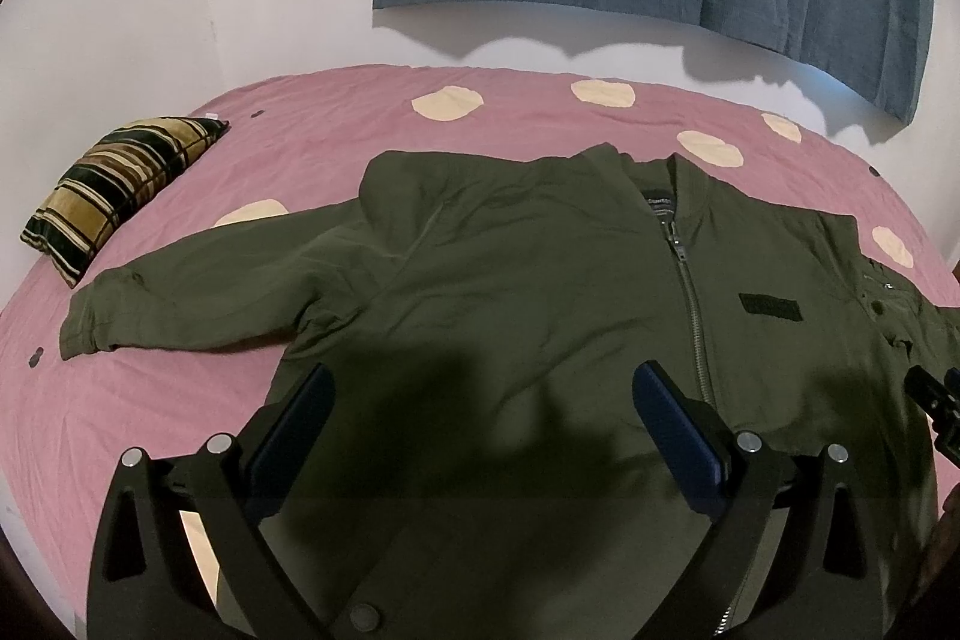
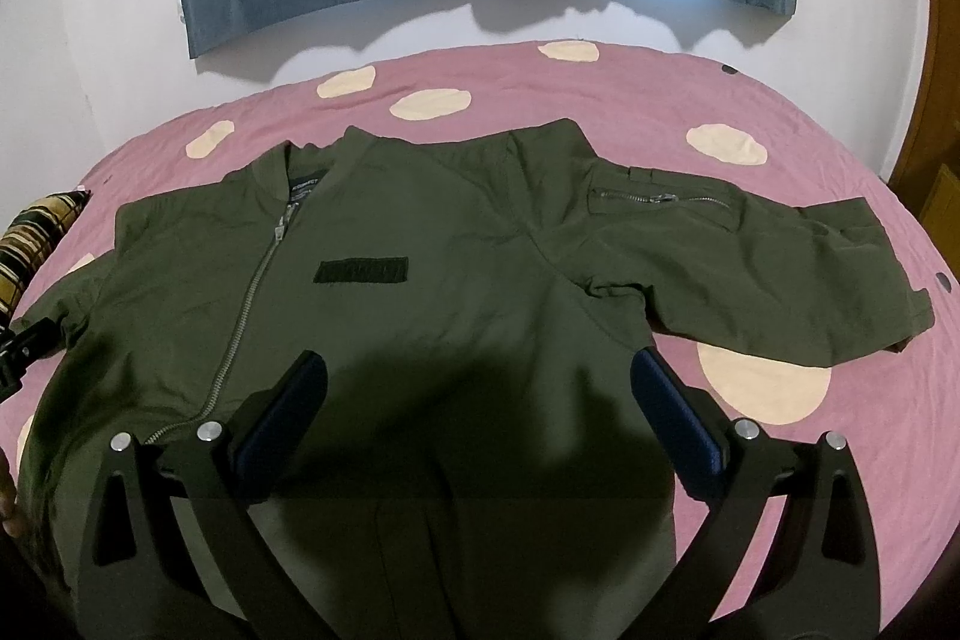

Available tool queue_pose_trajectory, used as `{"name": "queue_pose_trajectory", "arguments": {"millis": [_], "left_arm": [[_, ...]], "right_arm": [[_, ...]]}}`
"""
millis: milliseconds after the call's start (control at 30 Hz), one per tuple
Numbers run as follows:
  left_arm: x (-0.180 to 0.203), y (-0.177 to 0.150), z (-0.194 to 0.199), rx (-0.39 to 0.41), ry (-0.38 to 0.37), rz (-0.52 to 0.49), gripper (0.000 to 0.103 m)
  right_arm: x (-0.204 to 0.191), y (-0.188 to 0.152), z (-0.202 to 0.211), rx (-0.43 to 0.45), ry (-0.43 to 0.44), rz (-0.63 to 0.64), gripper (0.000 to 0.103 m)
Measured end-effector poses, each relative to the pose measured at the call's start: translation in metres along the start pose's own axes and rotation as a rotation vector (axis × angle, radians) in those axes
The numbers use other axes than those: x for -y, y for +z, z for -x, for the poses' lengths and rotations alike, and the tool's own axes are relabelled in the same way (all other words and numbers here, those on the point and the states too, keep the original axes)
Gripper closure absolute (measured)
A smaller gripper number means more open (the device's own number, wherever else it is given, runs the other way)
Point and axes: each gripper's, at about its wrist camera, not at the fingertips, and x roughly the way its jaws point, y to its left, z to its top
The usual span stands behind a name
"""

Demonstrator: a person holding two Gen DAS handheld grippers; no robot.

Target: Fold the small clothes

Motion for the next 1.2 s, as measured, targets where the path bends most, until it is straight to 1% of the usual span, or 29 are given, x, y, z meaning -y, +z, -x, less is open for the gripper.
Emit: {"name": "queue_pose_trajectory", "arguments": {"millis": [700,933,1100,1167,1200], "left_arm": [[-0.002,-0.003,-0.002,-0.003,-0.001,-0.006,0.004],[-0.003,-0.004,-0.006,-0.012,0.002,0.006,0.004],[-0.005,-0.005,-0.011,-0.025,-0.007,0.019,0.004],[-0.006,-0.005,-0.014,-0.031,-0.007,0.021,0.004],[-0.007,-0.005,-0.015,-0.032,-0.008,0.021,0.004]], "right_arm": [[0.0,-0.001,-0.002,-0.009,0.002,0.002,0.002],[0.002,0.0,-0.002,-0.02,0.011,-0.016,0.002],[0.021,0.008,0.0,-0.022,0.015,-0.059,0.002],[0.036,0.014,0.002,-0.014,0.008,-0.09,0.002],[0.049,0.018,0.005,-0.006,0.002,-0.118,0.002]]}}
